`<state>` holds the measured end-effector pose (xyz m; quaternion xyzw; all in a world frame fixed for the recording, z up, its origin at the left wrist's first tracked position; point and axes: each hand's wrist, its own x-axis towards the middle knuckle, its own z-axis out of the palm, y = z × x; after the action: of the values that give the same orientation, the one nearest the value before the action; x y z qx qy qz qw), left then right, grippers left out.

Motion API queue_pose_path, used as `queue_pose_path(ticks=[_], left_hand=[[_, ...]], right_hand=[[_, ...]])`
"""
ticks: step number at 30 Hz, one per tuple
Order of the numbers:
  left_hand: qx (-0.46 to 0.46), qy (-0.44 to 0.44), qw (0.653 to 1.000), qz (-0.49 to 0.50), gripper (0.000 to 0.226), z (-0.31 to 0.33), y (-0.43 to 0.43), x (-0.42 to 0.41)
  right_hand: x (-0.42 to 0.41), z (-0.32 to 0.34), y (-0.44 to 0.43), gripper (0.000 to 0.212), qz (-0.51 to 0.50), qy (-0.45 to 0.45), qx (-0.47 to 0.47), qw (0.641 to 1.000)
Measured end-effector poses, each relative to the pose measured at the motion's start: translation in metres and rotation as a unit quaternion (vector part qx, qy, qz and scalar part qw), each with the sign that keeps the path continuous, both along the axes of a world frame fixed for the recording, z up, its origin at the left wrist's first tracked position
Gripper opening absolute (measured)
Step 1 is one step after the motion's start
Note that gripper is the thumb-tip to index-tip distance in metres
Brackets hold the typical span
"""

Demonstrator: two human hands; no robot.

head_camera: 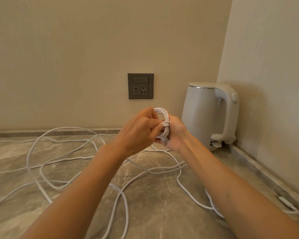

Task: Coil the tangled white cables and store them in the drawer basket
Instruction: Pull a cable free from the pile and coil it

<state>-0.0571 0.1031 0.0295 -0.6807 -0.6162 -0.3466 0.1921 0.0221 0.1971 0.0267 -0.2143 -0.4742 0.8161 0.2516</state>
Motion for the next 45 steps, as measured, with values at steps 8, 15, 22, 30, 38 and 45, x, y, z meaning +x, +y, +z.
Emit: queue_pose_path(ticks=[8, 15, 22, 30, 38, 45], left_hand=[[-0.008, 0.097, 0.995, 0.01, 0.013, 0.011, -0.004, 0.004], [-0.001, 0.006, 1.0, -0.009, 0.015, 0.013, -0.002, 0.001], [-0.067, -0.107, 0.991, -0.051, 0.028, 0.01, 0.001, 0.009], [-0.096, -0.331, 0.929, -0.133, 0.015, 0.012, -0.002, 0.011], [-0.097, -0.278, 0.949, -0.113, 0.014, 0.012, -0.002, 0.01], [-0.055, -0.208, 0.976, -0.033, 0.023, 0.001, 0.006, 0.009]], right_hand=[[0.0, -0.001, 0.003, 0.074, 0.011, 0.011, 0.009, 1.0], [0.002, -0.001, 0.001, 0.064, 0.013, 0.017, 0.062, 0.998], [0.001, 0.004, 0.005, 0.06, -0.011, 0.034, 0.098, 0.995], [0.0, 0.003, 0.004, 0.066, 0.043, 0.055, 0.071, 0.995], [0.001, -0.002, 0.008, 0.067, 0.063, 0.055, 0.069, 0.994], [-0.002, -0.007, 0.01, 0.065, 0.048, 0.03, 0.087, 0.995]])
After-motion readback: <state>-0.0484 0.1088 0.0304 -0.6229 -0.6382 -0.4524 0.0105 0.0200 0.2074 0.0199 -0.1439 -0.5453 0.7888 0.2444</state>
